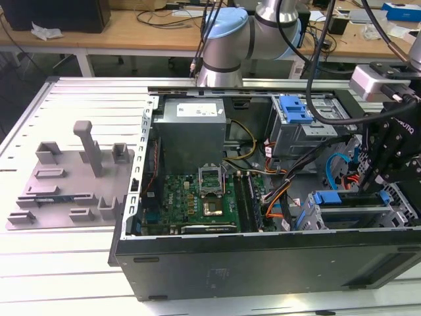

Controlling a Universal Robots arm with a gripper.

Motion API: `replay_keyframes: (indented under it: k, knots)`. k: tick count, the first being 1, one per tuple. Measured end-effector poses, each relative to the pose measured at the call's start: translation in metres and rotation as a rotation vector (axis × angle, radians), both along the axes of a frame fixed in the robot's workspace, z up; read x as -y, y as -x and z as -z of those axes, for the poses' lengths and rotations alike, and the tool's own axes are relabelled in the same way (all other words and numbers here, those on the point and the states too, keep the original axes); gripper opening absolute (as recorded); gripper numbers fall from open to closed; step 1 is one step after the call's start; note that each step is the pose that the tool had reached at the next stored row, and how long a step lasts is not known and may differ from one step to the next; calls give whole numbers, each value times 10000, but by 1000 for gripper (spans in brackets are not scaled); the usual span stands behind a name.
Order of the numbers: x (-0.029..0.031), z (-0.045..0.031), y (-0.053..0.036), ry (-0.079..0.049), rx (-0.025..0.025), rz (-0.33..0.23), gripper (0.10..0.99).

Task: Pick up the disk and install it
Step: 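Insert the first disk wire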

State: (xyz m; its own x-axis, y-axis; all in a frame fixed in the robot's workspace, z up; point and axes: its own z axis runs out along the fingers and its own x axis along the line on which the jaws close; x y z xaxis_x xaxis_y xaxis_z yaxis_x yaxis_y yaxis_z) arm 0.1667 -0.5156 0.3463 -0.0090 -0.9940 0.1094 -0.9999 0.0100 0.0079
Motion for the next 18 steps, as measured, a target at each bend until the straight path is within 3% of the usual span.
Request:
replay_keyframes:
  k: [18]
  knots:
    - [0,38,0,1,0,0,165]
